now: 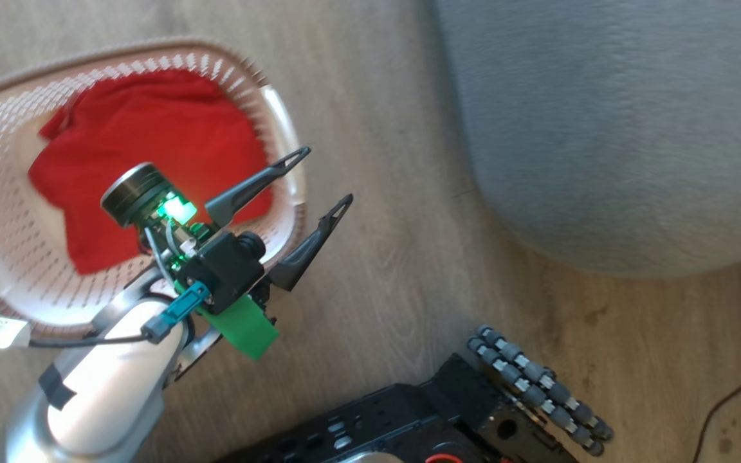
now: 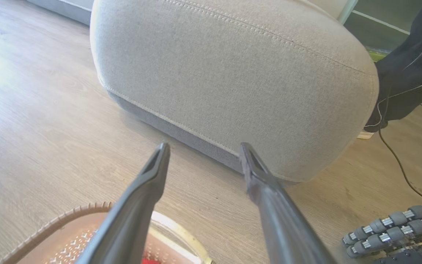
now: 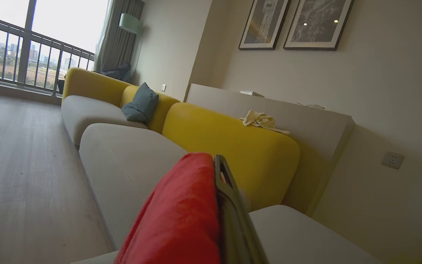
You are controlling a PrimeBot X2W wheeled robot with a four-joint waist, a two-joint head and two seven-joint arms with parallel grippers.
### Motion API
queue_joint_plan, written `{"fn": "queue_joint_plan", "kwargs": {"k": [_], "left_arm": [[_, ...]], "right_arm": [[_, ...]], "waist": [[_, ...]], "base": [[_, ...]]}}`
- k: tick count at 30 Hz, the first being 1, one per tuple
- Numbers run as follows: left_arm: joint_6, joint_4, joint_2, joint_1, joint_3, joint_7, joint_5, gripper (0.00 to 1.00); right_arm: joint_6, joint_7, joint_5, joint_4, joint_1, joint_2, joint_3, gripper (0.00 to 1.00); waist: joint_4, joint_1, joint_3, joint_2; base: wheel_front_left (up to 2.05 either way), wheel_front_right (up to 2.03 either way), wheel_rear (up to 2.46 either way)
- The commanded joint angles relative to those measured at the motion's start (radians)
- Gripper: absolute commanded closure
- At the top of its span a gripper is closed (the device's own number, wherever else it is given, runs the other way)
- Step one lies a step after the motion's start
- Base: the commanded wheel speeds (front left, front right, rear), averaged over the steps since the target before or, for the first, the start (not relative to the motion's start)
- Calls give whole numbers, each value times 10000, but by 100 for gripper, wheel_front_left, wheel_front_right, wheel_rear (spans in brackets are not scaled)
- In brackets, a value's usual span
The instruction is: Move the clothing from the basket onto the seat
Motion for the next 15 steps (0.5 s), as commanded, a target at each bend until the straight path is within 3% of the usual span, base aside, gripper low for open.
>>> {"fn": "queue_joint_plan", "kwargs": {"k": [1, 9, 15], "left_arm": [[-14, -355, -25, -27, 332, -51, 87, 0], [-14, -394, -234, -15, 478, -51, 170, 0], [-14, -344, -292, -51, 543, -51, 197, 0]], "right_arm": [[-2, -5, -212, 190, -221, -327, -168, 100], [-2, 333, -2013, 2902, -944, -263, -1059, 100], [-2, 628, -3162, 4153, -890, -186, -1249, 100]], "waist": [[510, -2, 430, 0], [955, -2, 680, 0], [978, -2, 659, 0]], "base": [[0, 0, 0], [0, 0, 0], [0, 0, 0]]}}
